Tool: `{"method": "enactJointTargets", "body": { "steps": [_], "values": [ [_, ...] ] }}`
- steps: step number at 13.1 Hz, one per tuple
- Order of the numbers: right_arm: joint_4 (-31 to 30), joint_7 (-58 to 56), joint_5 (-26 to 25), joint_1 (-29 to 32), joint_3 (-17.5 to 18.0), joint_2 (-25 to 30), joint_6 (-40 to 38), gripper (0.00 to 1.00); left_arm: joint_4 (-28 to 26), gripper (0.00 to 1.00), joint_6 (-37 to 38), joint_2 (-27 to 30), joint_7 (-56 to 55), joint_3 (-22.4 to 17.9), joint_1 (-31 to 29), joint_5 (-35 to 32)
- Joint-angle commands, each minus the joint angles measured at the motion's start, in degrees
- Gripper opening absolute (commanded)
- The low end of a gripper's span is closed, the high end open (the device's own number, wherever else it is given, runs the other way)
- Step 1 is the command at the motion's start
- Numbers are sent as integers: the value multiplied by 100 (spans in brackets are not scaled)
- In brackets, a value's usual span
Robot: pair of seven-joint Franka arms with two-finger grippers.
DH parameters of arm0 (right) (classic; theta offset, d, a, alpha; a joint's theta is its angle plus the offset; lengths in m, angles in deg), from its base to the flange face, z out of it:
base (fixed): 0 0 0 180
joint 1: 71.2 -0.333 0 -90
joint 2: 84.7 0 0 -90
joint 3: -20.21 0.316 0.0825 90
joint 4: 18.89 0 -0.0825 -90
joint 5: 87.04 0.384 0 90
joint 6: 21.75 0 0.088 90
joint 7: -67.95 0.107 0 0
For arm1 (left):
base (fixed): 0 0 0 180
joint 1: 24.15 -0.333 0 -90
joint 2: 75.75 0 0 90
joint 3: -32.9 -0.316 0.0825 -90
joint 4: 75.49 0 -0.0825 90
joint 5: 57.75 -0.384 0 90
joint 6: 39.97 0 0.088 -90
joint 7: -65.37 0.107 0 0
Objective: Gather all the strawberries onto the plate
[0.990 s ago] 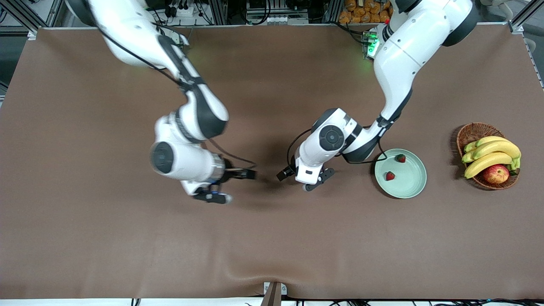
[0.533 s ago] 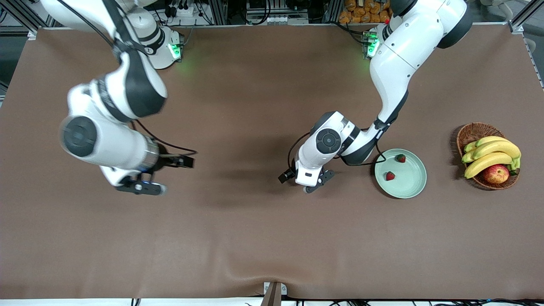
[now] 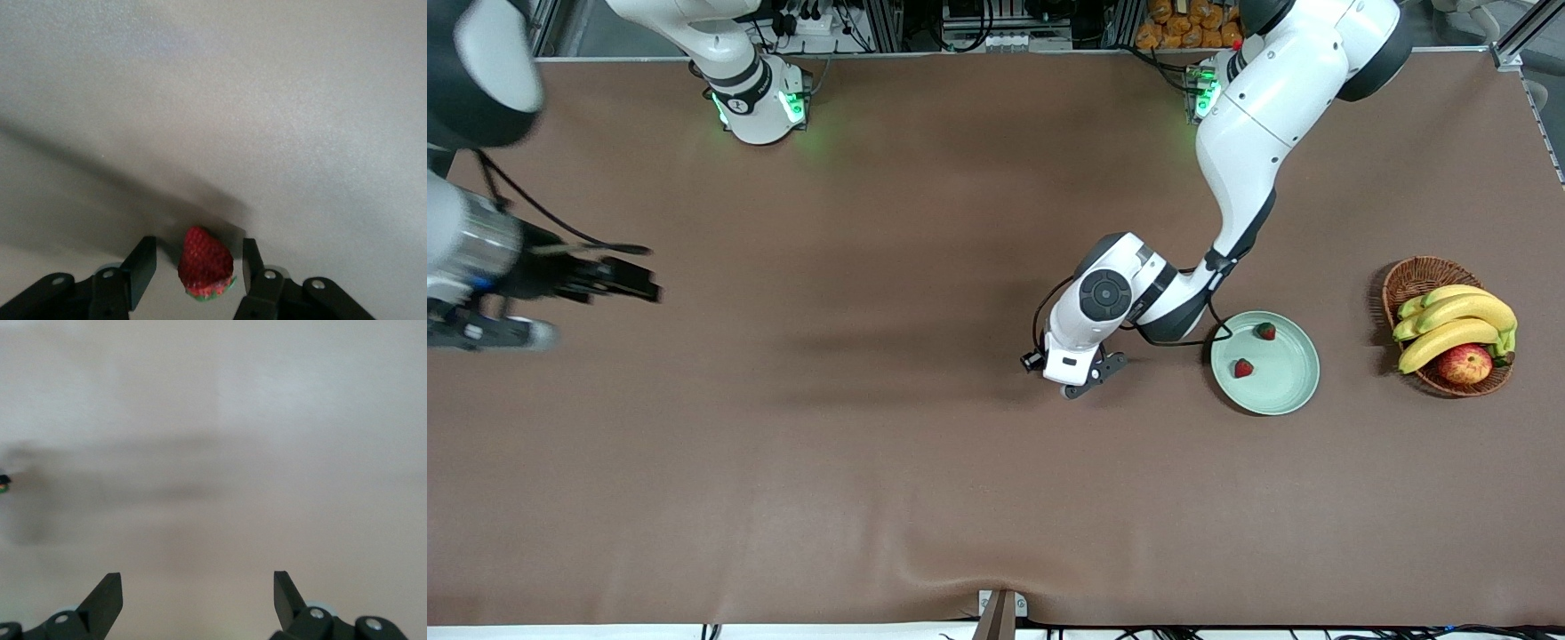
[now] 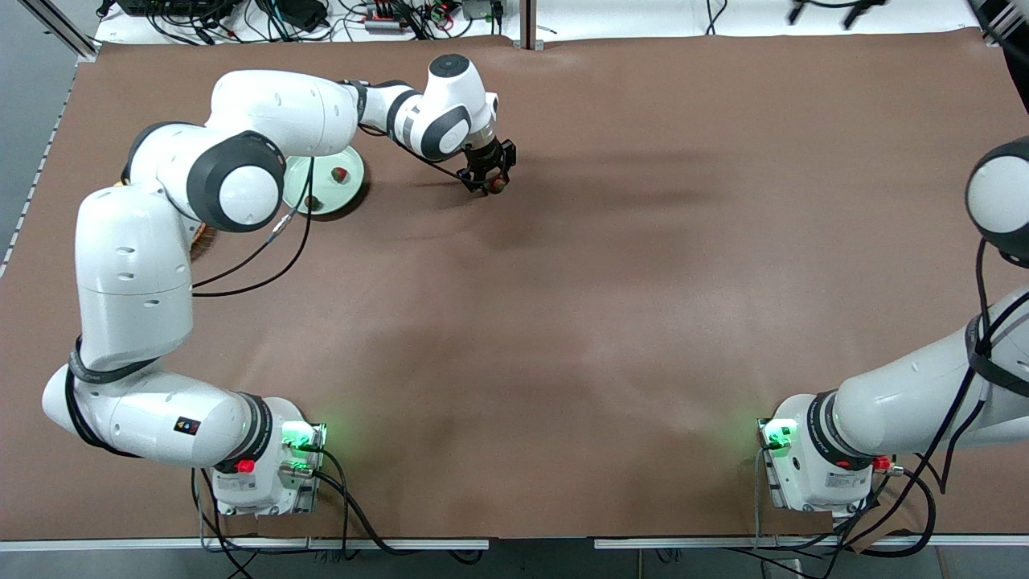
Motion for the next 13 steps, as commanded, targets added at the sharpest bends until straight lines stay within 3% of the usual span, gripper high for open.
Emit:
{"method": "enactJointTargets", "body": {
  "steps": [1, 4, 7, 10, 13],
  "values": [
    [-219, -32, -341, 336, 141, 341, -227, 100, 45, 0, 192, 31, -21, -49, 97, -92],
    [-227, -41, -571, 590, 158, 456, -228, 100, 63, 0, 525, 329, 83, -49, -96, -92],
    [-236, -329, -580, 811, 238, 491, -202, 100, 37, 0, 1473, 970, 767, -32, -552, -92],
    [-271, -375, -571, 803, 238, 456, 113, 100, -7, 0, 2738, 1287, 2189, -40, -1228, -92],
    [-386, -383, -588, 811, 238, 482, 352, 100, -340, 0, 2997, 1411, 3438, -58, -2020, -240]
  ]
}}
